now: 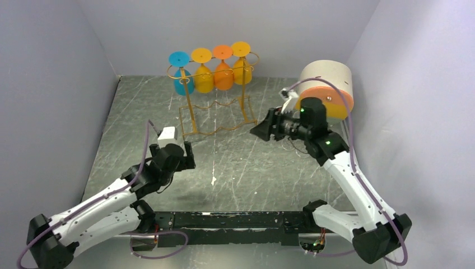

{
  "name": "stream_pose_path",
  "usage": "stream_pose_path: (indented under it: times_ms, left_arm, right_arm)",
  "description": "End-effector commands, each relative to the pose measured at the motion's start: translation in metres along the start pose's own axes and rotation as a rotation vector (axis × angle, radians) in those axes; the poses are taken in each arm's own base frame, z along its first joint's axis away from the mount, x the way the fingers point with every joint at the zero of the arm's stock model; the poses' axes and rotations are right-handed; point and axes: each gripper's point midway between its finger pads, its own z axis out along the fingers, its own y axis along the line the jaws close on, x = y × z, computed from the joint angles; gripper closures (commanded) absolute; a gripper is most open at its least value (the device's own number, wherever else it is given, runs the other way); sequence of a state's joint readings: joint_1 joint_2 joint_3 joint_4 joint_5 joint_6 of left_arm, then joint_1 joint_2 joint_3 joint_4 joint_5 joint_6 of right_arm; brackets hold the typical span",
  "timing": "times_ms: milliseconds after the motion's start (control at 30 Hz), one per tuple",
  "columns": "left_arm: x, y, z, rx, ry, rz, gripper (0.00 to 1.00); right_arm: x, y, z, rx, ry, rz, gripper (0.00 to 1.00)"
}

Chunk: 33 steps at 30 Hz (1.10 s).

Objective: Take the wine glass off the wine glass rack
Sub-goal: Adjust the wine rack at the center of the board.

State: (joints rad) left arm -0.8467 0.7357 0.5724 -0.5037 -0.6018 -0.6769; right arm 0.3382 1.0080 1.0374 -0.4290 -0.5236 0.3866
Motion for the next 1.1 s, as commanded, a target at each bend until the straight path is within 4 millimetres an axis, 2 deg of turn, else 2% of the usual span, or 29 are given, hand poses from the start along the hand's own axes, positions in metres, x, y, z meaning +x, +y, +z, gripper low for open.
stream_pose_path:
  times_ms: [0, 100, 167, 267, 300, 367, 433, 567, 733, 867, 1067]
  left_arm:
    - [-0.02, 0.001, 0.032, 0.021, -0.029, -0.047, 0.01]
    - [-0.037, 0.014, 0.043, 0.055, -0.041, -0.083, 0.01]
    - [-0.047, 0.018, 0.046, 0.082, -0.1, -0.053, 0.01]
    - [-0.047, 0.023, 0.055, 0.132, -0.148, -0.077, 0.01]
    - [-0.048, 0.023, 0.058, 0.154, -0.159, -0.094, 0.01]
    - [-0.055, 0.007, 0.061, 0.271, -0.227, -0.076, 0.01]
    - [-0.056, 0.002, 0.066, 0.317, -0.258, -0.048, 0.01]
    - [-0.069, -0.005, 0.08, 0.358, -0.323, 0.046, 0.01]
    - [-0.073, -0.015, 0.107, 0.388, -0.274, 0.133, 0.01]
    - [-0.064, -0.016, 0.129, 0.395, -0.226, 0.134, 0.01]
    - [-0.053, -0.005, 0.154, 0.403, -0.2, 0.094, 0.01]
  right_arm:
    - [0.013, 0.014, 0.023, 0.01, 0.03, -0.073, 0.39]
    - [0.038, 0.025, 0.037, -0.023, 0.096, -0.052, 0.39]
    - [0.058, 0.021, 0.046, 0.005, 0.126, -0.042, 0.39]
    - [0.08, 0.016, 0.059, 0.047, 0.157, -0.048, 0.38]
    - [0.085, 0.012, 0.062, 0.079, 0.16, -0.046, 0.38]
    - [0.096, 0.007, 0.067, 0.106, 0.163, -0.048, 0.38]
    - [0.103, 0.009, 0.068, 0.096, 0.171, -0.048, 0.38]
    - [0.112, 0.014, 0.066, 0.06, 0.189, -0.037, 0.38]
    - [0.121, 0.016, 0.062, 0.055, 0.221, -0.028, 0.38]
    - [0.121, 0.014, 0.058, 0.077, 0.236, -0.035, 0.38]
    - [0.106, 0.013, 0.047, 0.11, 0.168, -0.045, 0.37]
